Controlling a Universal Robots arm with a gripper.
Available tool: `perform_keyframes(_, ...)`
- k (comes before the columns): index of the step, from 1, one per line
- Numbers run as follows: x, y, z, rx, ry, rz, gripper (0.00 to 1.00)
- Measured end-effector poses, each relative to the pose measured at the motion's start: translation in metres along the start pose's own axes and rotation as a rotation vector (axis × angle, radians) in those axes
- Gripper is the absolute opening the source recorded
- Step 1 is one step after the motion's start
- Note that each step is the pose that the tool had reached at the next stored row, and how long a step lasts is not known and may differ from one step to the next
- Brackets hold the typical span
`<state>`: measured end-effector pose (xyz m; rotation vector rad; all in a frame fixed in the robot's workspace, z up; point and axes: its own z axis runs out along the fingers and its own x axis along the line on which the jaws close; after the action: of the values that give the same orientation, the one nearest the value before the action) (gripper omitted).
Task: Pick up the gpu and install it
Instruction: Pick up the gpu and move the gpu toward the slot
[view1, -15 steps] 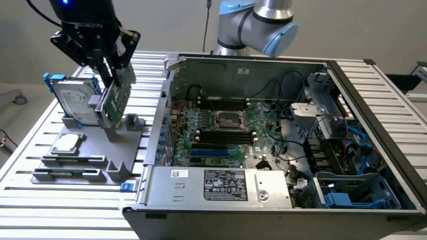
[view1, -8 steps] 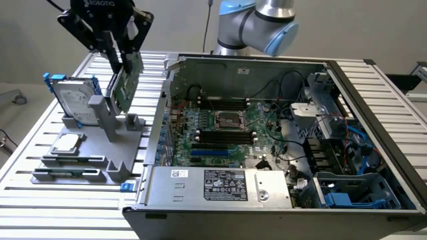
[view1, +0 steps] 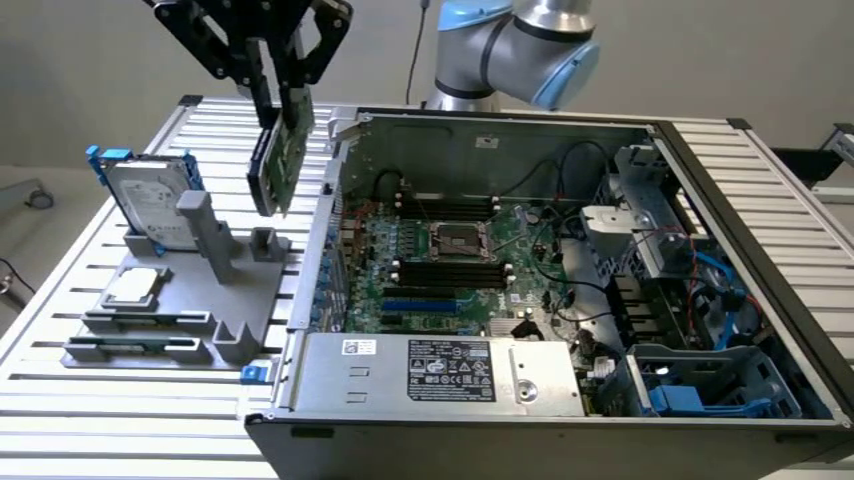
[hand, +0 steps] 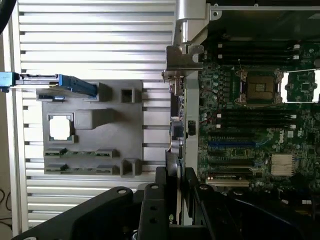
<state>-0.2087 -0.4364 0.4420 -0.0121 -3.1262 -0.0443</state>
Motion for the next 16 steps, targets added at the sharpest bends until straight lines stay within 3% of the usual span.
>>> perform_keyframes(16, -0.073, 0.0006, -0.0017, -0.0011, 0.0092, 0.0, 0.26)
